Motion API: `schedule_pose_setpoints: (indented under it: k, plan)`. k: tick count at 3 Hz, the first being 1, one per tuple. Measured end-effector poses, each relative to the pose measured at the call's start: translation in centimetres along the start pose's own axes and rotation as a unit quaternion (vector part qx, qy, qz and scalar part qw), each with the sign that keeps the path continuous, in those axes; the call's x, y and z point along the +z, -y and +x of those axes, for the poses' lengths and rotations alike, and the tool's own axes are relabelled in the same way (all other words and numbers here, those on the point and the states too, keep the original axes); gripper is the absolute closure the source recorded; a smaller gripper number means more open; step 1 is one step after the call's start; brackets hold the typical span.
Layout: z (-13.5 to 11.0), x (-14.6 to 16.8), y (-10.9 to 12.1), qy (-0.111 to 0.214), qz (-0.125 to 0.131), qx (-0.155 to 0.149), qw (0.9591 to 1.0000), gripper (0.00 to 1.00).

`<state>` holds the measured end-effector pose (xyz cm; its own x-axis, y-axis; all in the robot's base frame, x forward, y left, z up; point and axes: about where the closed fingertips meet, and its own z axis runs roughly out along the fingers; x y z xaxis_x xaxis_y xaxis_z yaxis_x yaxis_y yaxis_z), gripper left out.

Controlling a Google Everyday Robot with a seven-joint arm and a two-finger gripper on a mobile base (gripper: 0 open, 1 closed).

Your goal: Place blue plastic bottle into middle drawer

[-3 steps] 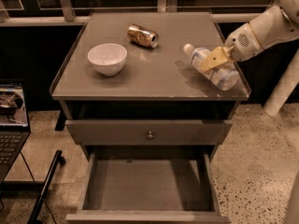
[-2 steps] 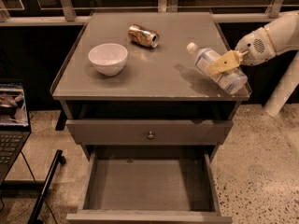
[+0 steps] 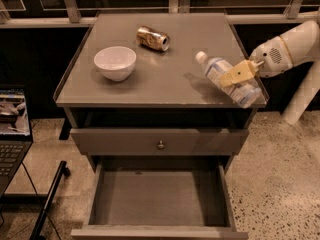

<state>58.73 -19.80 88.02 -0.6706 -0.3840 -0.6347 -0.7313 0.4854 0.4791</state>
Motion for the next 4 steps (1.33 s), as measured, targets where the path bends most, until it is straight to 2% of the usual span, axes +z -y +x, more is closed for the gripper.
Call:
schedule_pose_setpoints:
  k: [1, 2, 3, 4]
  plan:
    - [0.6, -1.1, -4.3, 0.044, -0.003, -0.02, 0.9988, 1.0]
    - [0.8, -2.7, -9.1, 0.119, 0.026, -0.036, 0.9919, 1.0]
    - [4.2, -2.9, -10.0, 0.171, 0.064, 0.003, 0.9833, 1.0]
    - [7.8, -1.0, -9.3, 0.16, 0.066, 0.039, 0.9842, 1.0]
